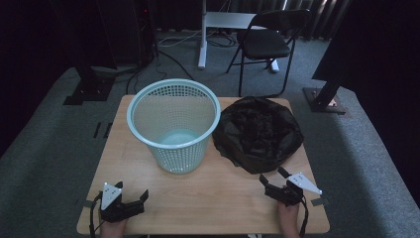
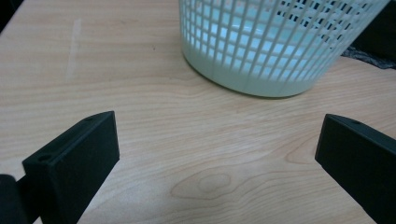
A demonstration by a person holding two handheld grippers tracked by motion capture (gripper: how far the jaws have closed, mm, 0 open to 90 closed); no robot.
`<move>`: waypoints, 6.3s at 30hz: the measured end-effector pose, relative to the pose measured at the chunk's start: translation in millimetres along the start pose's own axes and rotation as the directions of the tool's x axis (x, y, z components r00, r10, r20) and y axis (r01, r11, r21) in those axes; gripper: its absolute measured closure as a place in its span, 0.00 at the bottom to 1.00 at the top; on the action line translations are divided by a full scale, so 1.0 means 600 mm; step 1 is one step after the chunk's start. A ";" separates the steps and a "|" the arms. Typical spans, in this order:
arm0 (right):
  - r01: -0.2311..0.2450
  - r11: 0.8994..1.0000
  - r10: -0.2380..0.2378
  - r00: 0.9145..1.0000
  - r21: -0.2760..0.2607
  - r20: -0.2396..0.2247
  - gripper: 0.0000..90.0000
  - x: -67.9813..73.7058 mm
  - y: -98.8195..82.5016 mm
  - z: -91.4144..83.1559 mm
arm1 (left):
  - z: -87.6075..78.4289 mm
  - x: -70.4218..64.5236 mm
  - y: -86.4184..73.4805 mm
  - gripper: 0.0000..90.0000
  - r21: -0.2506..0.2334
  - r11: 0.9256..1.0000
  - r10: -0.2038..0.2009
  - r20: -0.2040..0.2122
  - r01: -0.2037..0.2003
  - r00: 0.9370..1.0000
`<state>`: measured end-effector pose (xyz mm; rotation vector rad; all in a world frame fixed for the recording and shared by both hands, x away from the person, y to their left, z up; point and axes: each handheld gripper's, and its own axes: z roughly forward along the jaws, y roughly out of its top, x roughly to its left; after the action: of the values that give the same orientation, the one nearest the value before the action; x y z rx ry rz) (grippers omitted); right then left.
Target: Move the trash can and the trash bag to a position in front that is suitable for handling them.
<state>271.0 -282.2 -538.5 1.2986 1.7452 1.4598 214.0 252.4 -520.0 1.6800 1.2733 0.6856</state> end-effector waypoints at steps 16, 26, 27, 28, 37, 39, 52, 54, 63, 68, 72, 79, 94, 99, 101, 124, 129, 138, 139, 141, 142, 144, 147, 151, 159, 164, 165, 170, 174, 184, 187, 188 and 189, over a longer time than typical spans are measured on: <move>0.138 0.988 -0.138 0.990 0.067 0.000 0.12 0.029 0.001 0.012 | 0.004 0.013 -0.004 0.00 0.031 1.000 -0.006 -0.024 0.006 1.000; 0.157 0.985 -0.151 0.985 0.072 -0.081 0.12 0.054 0.009 0.014 | 0.007 0.023 -0.005 0.00 -0.018 1.000 -0.022 0.022 0.023 1.000; 0.162 0.985 -0.156 0.984 0.065 -0.088 0.12 0.057 0.012 0.013 | 0.006 0.024 -0.003 0.00 -0.029 0.999 -0.019 0.026 0.019 0.999; 0.154 0.986 -0.147 0.984 0.061 -0.103 0.12 0.059 0.015 0.013 | 0.005 0.024 -0.002 0.00 -0.046 0.999 -0.017 0.028 0.018 0.999; 0.132 0.991 -0.132 0.983 -0.011 -0.129 0.12 0.077 0.050 0.027 | 0.008 0.026 0.009 0.00 -0.087 0.996 -0.014 0.026 0.016 1.000; 0.135 0.991 -0.137 0.982 -0.025 -0.130 0.12 0.081 0.061 0.033 | 0.009 0.027 0.013 0.00 -0.095 0.995 -0.017 0.022 0.019 1.000; 0.165 0.983 -0.175 0.976 -0.086 -0.130 0.12 0.108 0.128 0.093 | 0.030 0.059 0.058 0.00 -0.133 0.990 -0.045 0.009 0.046 0.999; 0.166 0.982 -0.176 0.975 -0.086 -0.133 0.12 0.112 0.137 0.104 | 0.034 0.063 0.067 0.00 -0.141 0.989 -0.043 0.003 0.043 0.999; 0.148 0.985 -0.160 0.975 -0.086 -0.151 0.12 0.126 0.170 0.156 | 0.057 0.084 0.096 0.00 -0.162 0.986 -0.034 -0.031 0.029 0.999; 0.143 0.987 -0.151 0.978 -0.068 -0.142 0.12 0.131 0.189 0.192 | 0.080 0.098 0.106 0.00 -0.152 0.988 -0.044 -0.046 0.037 0.998; 0.145 0.988 -0.150 0.980 -0.048 -0.132 0.12 0.134 0.200 0.221 | 0.099 0.106 0.113 0.00 -0.140 0.989 -0.054 -0.060 0.045 0.997; 0.147 0.989 -0.148 0.985 -0.010 -0.093 0.12 0.134 0.210 0.268 | 0.131 0.127 0.129 0.00 -0.115 0.992 -0.068 -0.100 0.057 0.993; 0.127 0.991 -0.123 0.990 0.048 -0.064 0.12 0.137 0.228 0.328 | 0.181 0.147 0.154 0.00 -0.099 0.990 -0.110 -0.140 0.097 0.984; 0.117 0.991 -0.113 0.991 0.061 -0.066 0.12 0.141 0.229 0.336 | 0.188 0.147 0.162 0.00 -0.105 0.990 -0.108 -0.136 0.094 0.985; 0.119 0.991 -0.115 0.991 0.061 -0.065 0.12 0.144 0.230 0.338 | 0.190 0.145 0.163 0.00 -0.106 0.990 -0.112 -0.136 0.098 0.984; 0.138 0.988 -0.131 0.986 0.066 -0.102 0.14 0.153 0.226 0.325 | 0.182 0.119 0.163 0.00 -0.100 0.994 -0.060 -0.080 0.052 0.995; 0.127 0.989 -0.118 0.986 0.071 -0.122 0.14 0.155 0.222 0.317 | 0.175 0.118 0.159 0.00 -0.098 0.994 -0.057 -0.071 0.050 0.996; 0.132 0.989 -0.121 0.981 0.061 -0.151 0.14 0.158 0.215 0.291 | 0.163 0.110 0.152 0.00 -0.092 0.995 -0.051 -0.055 0.046 0.997; 0.129 0.990 -0.118 0.981 0.061 -0.152 0.14 0.158 0.213 0.288 | 0.161 0.108 0.151 0.00 -0.091 0.995 -0.048 -0.050 0.043 0.998; 0.126 0.990 -0.115 0.981 0.063 -0.156 0.14 0.157 0.211 0.283 | 0.157 0.106 0.150 0.00 -0.084 0.996 -0.034 -0.046 0.030 0.998; 0.124 0.990 -0.113 0.982 0.063 -0.155 0.14 0.156 0.209 0.280 | 0.155 0.104 0.149 0.00 -0.084 0.996 -0.028 -0.042 0.025 0.999; 0.118 0.991 -0.107 0.981 0.065 -0.159 0.14 0.155 0.206 0.275 | 0.150 0.100 0.149 0.00 -0.077 0.997 -0.019 -0.043 0.015 0.999; 0.107 0.992 -0.095 0.981 0.065 -0.167 0.15 0.155 0.200 0.265 | 0.144 0.094 0.147 0.00 -0.072 0.997 -0.004 -0.037 0.001 0.999; 0.115 0.992 -0.104 0.980 0.058 -0.167 0.15 0.155 0.195 0.250 | 0.133 0.086 0.141 0.00 -0.069 0.997 0.015 -0.027 -0.017 1.000; 0.125 0.990 -0.113 0.979 0.059 -0.170 0.15 0.155 0.187 0.219 | 0.112 0.068 0.131 0.00 -0.057 0.997 0.046 -0.006 -0.047 0.999; 0.119 0.991 -0.107 0.978 0.055 -0.180 0.15 0.154 0.178 0.195 | 0.097 0.055 0.124 0.00 -0.057 0.996 0.073 0.002 -0.073 0.997; 0.121 0.991 -0.109 0.977 0.054 -0.181 0.15 0.155 0.176 0.191 | 0.095 0.053 0.123 0.00 -0.057 0.995 0.076 0.005 -0.076 0.997; 0.116 0.992 -0.105 0.978 0.053 -0.182 0.15 0.155 0.171 0.169 | 0.086 0.041 0.115 0.00 -0.065 0.995 0.074 0.023 -0.073 0.997; 0.109 0.993 -0.097 0.978 0.056 -0.184 0.15 0.153 0.163 0.145 | 0.078 0.029 0.110 0.00 -0.065 0.995 0.080 0.040 -0.077 0.996; 0.090 0.995 -0.081 0.980 0.044 -0.181 0.15 0.140 0.143 0.094 | 0.067 -0.003 0.103 0.00 -0.063 0.993 0.105 0.082 -0.100 0.991; 0.089 0.995 -0.081 0.982 0.039 -0.169 0.15 0.134 0.139 0.079 | 0.065 -0.012 0.102 0.00 -0.060 0.992 0.117 0.093 -0.112 0.989; 0.089 0.995 -0.081 0.982 0.039 -0.169 0.15 0.134 0.139 0.079 | 0.065 -0.017 0.102 0.00 -0.059 0.992 0.119 0.101 -0.113 0.988; 0.084 0.996 -0.077 0.983 0.040 -0.166 0.15 0.131 0.137 0.073 | 0.064 -0.021 0.101 0.00 -0.058 0.992 0.119 0.104 -0.114 0.987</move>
<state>303.8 -195.4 -459.0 1.1435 1.9251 1.5261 269.7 223.8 -482.3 1.7349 1.0799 0.6826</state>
